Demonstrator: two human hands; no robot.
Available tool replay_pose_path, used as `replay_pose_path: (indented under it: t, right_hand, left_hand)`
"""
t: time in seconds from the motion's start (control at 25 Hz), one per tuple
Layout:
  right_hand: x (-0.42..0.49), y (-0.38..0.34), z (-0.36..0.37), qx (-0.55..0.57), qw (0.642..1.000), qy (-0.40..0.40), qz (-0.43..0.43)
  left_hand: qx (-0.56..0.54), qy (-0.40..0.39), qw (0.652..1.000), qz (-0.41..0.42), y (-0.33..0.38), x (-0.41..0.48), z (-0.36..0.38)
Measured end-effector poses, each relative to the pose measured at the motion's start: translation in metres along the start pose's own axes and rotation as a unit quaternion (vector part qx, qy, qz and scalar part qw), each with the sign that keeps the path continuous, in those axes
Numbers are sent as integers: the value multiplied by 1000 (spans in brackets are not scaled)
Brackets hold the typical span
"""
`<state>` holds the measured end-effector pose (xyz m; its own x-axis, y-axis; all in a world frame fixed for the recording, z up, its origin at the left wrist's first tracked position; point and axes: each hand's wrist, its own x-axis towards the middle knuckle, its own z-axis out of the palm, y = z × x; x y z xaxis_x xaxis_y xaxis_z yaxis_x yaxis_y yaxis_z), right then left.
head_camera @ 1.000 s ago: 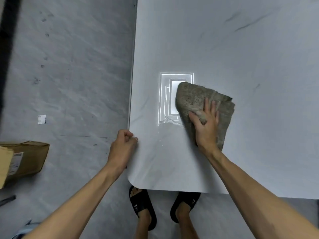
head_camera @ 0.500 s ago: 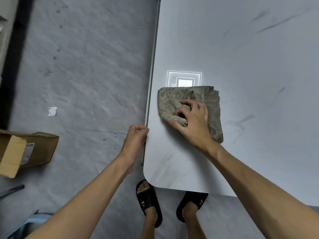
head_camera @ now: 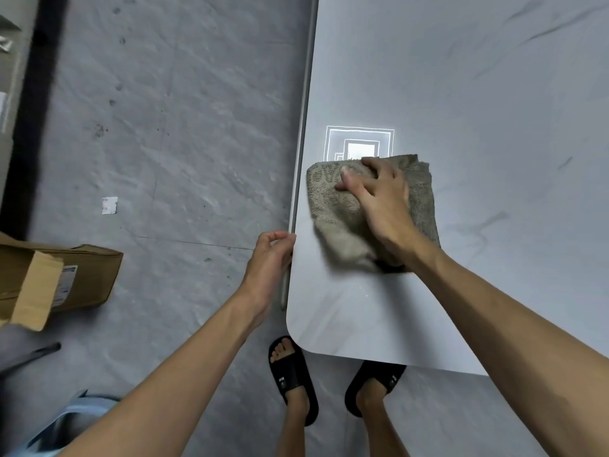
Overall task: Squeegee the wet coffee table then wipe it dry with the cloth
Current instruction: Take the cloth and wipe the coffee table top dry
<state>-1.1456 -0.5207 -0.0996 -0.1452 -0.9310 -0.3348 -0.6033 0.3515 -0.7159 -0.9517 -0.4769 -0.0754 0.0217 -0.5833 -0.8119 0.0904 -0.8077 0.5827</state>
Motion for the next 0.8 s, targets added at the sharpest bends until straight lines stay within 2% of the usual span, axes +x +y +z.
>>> replay_pose_path:
  t: [0.16,0.32,0.44,0.56,0.64,0.8]
  right_hand:
    - [2,-3,23,-246,968,37,-43]
    - [-29,-6,56,-308,945,52,-99]
    - [-52,6,62,-328,929,27,-169]
    - [-56,26,46,-335,916,7,-222]
    - [-59,42,29,-347,911,-2,-225]
    - [-80,92,-24,-358,925,35,-121]
  left_hand:
    - [-20,24,999,9,-4,-1,3]
    - [98,106,988,62,-6,-3,4]
    - [209,123,966,91,-4,-19,17]
    - [332,75,932,121,-14,-36,29]
    - [405,33,903,143,-24,-40,31]
    - [555,8,819,146,-44,-42,45]
